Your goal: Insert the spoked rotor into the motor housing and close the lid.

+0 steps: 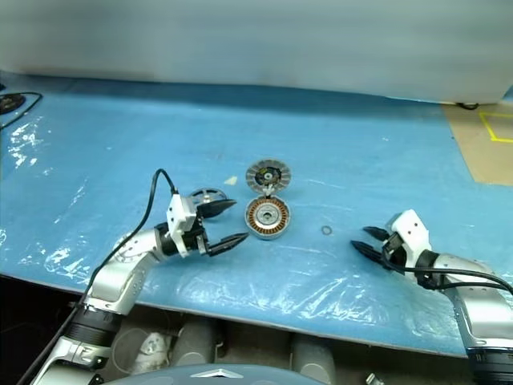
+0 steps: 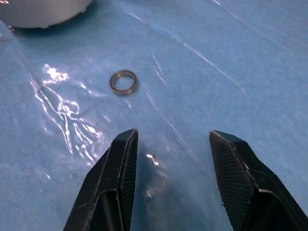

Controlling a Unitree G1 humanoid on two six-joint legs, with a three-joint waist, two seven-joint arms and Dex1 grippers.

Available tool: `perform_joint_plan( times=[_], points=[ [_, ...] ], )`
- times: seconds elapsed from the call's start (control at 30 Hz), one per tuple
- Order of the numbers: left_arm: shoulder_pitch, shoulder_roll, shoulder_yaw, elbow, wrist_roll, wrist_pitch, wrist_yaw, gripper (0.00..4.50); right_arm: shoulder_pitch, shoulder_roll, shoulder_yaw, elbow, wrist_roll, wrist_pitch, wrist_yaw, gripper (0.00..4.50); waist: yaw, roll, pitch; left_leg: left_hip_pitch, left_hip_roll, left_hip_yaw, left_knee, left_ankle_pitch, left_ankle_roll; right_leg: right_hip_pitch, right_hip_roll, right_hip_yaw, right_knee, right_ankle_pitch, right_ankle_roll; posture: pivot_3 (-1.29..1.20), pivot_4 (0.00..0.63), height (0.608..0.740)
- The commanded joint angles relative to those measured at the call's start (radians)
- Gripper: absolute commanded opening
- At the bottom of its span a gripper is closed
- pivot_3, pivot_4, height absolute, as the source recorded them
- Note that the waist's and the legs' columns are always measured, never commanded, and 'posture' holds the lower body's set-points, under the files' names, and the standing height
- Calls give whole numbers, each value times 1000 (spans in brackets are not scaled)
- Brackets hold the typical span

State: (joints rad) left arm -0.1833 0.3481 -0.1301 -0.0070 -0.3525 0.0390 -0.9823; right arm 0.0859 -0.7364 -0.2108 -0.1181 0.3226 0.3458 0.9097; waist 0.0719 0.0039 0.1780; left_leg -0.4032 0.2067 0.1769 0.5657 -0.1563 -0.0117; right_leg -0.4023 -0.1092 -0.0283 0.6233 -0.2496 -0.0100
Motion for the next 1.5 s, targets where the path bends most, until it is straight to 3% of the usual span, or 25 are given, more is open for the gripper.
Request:
perform_joint_plan(
  times=[0.03, 0.53, 0.83, 1.13, 1.5],
  points=[
    [7, -3, 0, -7, -3, -30, -10, 4500, -27, 22, 31, -92, 37, 32, -9, 2436, 0, 0, 0, 0, 0, 0, 0, 0, 0, 0, 0, 0, 0, 0, 0, 0, 150, 740],
    [22, 4, 5, -21, 3, -25, 1, 4500, -82, 57, 194, -3, -107, -132, -34, 2436, 2, 0, 0, 0, 0, 0, 0, 0, 0, 0, 0, 0, 0, 0, 0, 0, 150, 740],
    [33, 12, 7, -35, 2, -21, 10, 4500, -113, 67, 195, 15, -147, -164, -71, 2436, 0, 0, -1, 0, 0, 0, 1, 0, 0, 0, 0, 0, 1, 1, 0, 0, 150, 740],
    [35, 15, 1, -39, -1, -9, 7, 4500, -140, 105, 173, 14, -92, -112, -86, 2436, 0, 1, -1, 0, 0, 0, 1, 0, 0, 0, 0, 0, 1, 1, 0, 0, 150, 740],
    [42, 24, 4, -57, -3, 6, 13, 4500, -133, 88, 190, 144, -148, -161, -76, 2436, -1, 0, -5, 2, 0, 0, 2, 0, 0, 3, 0, 0, 1, 1, -1, 0, 150, 740]
  ],
)
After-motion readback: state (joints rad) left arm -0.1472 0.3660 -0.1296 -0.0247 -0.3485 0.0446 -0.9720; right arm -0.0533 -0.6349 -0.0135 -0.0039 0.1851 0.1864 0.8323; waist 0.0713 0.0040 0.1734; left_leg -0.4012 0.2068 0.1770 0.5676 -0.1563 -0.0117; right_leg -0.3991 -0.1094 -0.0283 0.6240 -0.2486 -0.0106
